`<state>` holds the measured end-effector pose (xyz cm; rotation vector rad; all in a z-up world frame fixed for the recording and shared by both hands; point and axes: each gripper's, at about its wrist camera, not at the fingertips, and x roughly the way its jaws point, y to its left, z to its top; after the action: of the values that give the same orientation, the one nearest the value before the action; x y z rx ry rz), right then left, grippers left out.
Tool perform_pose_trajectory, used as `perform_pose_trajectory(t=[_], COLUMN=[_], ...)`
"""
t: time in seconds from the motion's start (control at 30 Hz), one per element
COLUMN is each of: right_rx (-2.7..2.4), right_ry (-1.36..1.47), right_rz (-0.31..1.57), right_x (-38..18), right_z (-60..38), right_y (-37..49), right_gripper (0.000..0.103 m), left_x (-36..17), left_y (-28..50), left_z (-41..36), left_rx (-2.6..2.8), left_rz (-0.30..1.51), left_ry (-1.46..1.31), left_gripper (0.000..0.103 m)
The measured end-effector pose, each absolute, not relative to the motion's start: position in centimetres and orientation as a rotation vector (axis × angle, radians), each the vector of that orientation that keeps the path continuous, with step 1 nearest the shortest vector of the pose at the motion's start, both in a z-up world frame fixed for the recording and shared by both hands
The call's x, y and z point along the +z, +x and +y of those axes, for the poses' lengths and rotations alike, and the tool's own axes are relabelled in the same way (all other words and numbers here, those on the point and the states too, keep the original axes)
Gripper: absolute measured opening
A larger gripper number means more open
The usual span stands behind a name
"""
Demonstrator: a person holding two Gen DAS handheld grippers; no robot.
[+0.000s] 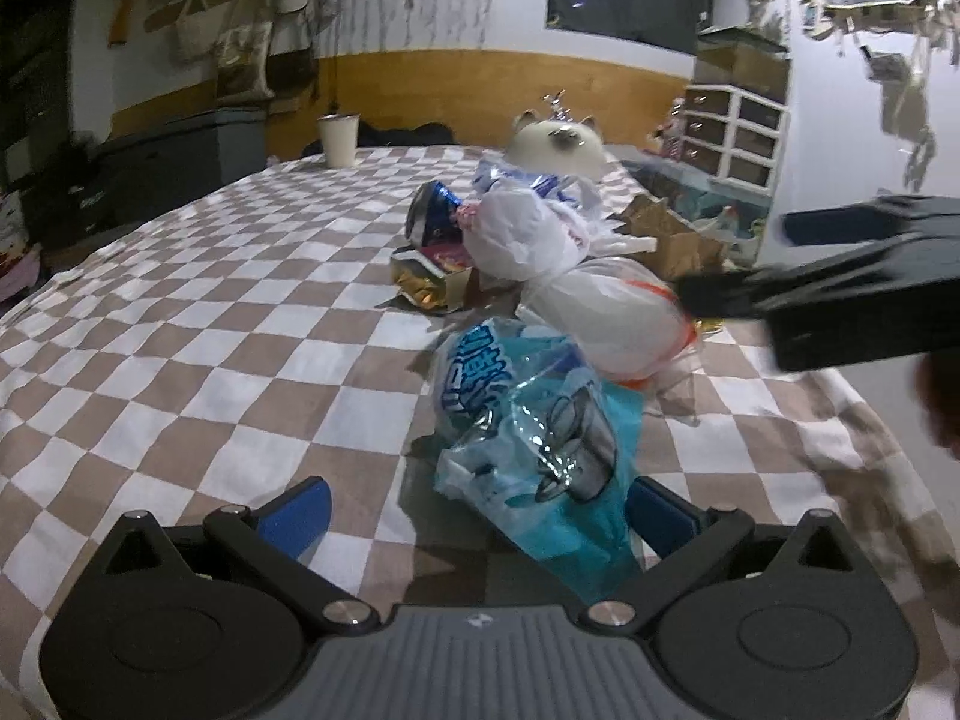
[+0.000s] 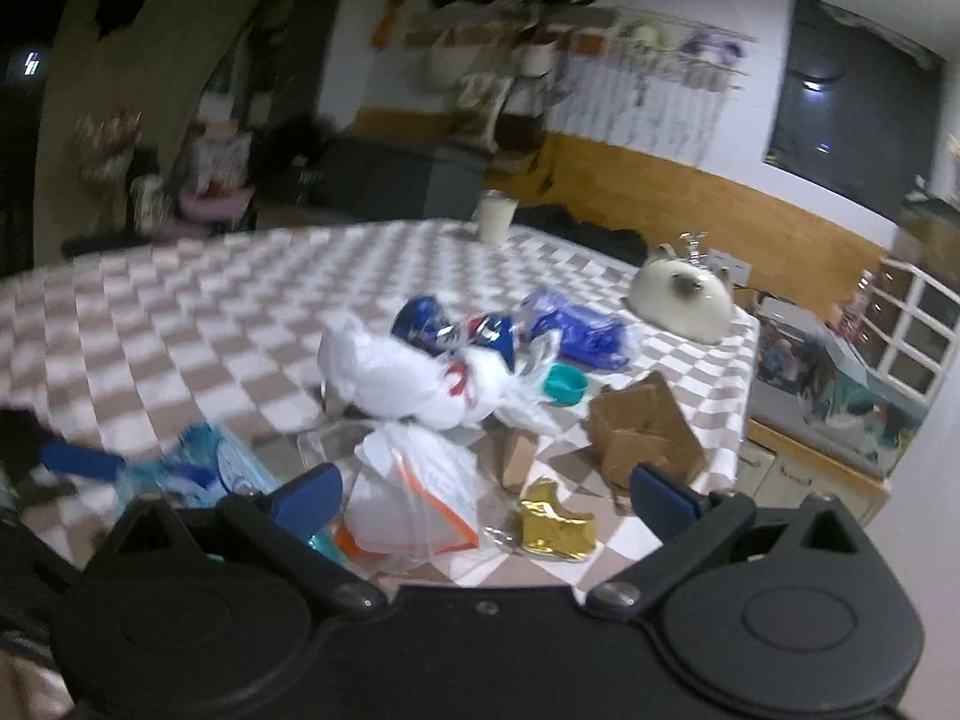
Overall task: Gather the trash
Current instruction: 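Move both tools toward the trash pile on the checkered table, then grasp the blue snack bag with left tool while right tool grasps clear plastic bag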
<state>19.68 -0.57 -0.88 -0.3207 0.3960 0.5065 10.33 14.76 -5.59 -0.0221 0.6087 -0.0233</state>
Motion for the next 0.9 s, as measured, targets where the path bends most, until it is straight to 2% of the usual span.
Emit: perform_pose_trajectory(t=[0.1, 0.17, 0.33, 0.43, 0.5, 0.63, 0.73, 0.8, 0.9], right_rx=[0.54, 0.554, 0.605, 0.628, 0.625, 0.618, 0.622, 0.613, 0.62], right_ry=[-0.403, -0.459, -0.56, -0.635, -0.683, -0.75, -0.765, -0.737, -0.663], right_rz=[0.419, 0.426, 0.414, 0.391, 0.376, 0.36, 0.374, 0.383, 0.395], right_x=[-1.9, -2.4, -2.9, -3.2, -3.5, -4.1, -4.5, -4.1, -2.8], right_z=[1.1, 1.7, 2.8, 3.4, 3.8, 4.5, 4.9, 4.6, 3.5], right_y=[20.8, 21.4, 22.1, 22.1, 22.2, 22.4, 22.6, 22.5, 22.1], right_gripper=[0.087, 0.083, 0.071, 0.063, 0.054, 0.042, 0.022, 0.016, 0.014], left_x=[-5.1, -4.6, -3.7, -4.1, -4.4, -4.4, -4.3, -4.2, -4.4], left_y=[10.0, 10.0, 11.1, 11.8, 12.1, 12.3, 12.1, 11.7, 11.4], left_z=[15.3, 15.7, 17.5, 18.2, 18.7, 18.9, 18.7, 18.6, 18.7], left_rx=[-0.061, -0.085, -0.183, -0.205, -0.204, -0.181, -0.172, -0.17, -0.178], left_rz=[0.601, 0.588, 0.601, 0.645, 0.663, 0.676, 0.684, 0.689, 0.681], left_ry=[-0.05, -0.059, -0.21, -0.324, -0.404, -0.454, -0.447, -0.444, -0.481], left_gripper=[0.103, 0.099, 0.084, 0.08, 0.079, 0.079, 0.079, 0.078, 0.077])
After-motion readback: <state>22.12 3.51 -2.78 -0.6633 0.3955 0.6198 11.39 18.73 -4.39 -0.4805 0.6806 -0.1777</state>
